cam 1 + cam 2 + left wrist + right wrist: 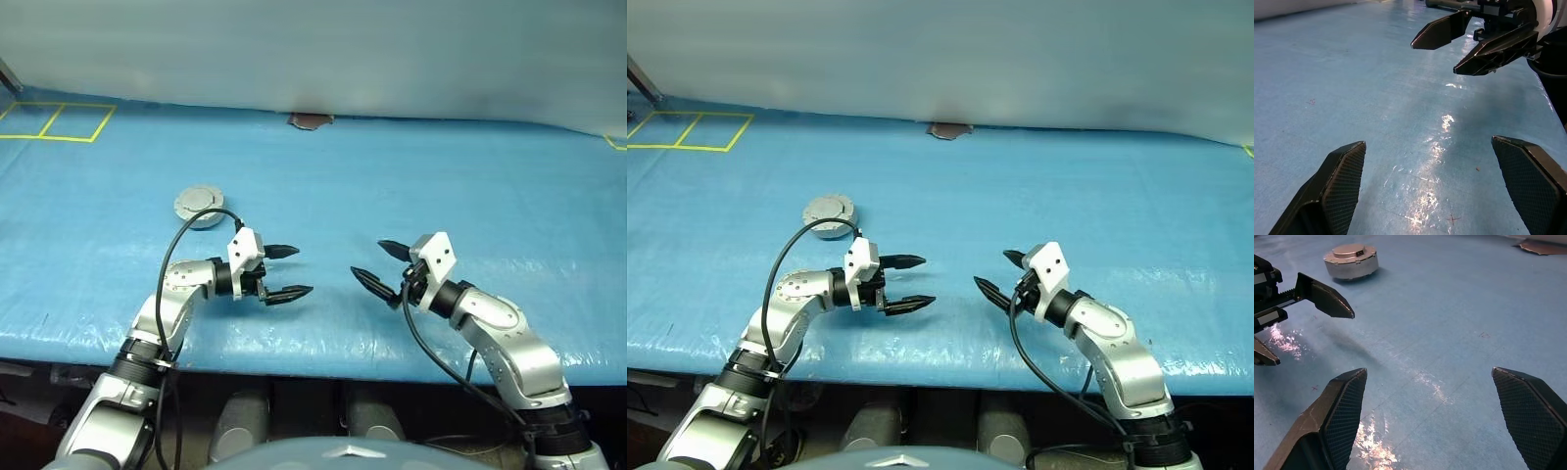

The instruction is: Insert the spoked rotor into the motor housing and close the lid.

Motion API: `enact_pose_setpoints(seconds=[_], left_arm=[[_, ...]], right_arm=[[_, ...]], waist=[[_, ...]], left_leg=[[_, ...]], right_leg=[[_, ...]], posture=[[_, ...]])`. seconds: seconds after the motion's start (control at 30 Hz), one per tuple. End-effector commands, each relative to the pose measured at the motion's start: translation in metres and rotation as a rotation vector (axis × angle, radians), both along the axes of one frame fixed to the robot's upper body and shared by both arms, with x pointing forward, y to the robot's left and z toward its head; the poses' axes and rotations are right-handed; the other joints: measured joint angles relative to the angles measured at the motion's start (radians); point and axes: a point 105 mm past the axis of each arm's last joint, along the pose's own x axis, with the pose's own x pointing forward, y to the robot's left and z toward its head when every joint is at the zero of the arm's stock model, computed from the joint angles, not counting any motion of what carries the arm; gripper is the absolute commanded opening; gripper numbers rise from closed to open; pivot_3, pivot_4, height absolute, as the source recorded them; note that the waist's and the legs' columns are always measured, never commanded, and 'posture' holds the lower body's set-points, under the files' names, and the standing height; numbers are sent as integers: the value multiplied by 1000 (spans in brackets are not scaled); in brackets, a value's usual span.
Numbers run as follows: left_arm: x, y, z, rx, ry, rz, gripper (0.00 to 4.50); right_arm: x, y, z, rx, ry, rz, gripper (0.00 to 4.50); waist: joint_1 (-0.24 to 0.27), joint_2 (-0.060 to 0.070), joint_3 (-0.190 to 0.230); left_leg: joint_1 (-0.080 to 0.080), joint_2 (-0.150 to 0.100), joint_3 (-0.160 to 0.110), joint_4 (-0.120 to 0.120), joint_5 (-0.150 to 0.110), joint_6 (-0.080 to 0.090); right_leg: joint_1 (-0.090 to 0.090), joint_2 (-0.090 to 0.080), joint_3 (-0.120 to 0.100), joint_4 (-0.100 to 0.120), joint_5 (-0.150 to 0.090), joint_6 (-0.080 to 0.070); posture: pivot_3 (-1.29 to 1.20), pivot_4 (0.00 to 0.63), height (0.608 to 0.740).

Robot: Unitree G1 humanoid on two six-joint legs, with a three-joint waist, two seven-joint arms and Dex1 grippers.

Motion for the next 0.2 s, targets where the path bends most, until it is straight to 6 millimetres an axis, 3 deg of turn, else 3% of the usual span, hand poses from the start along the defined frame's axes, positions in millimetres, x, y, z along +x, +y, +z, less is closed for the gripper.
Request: enact_pose_setpoints(seconds=[0.03, 0.2], left_arm=[[5, 1, 16, -20, -68, 0, 4500], [9, 3, 19, -43, -74, 32, 4500]], right_arm=[[1, 3, 11, 26, -46, 13, 4309], [4, 2, 8, 27, -44, 6, 4309]], waist=[[0, 0, 0], [0, 0, 0]], left_leg=[[0, 0, 0, 0, 0, 0], [0, 0, 0, 0, 0, 0]], right_leg=[[0, 0, 0, 0, 0, 0], [0, 0, 0, 0, 0, 0]], posture=[[0, 150, 740], [0, 150, 740]])
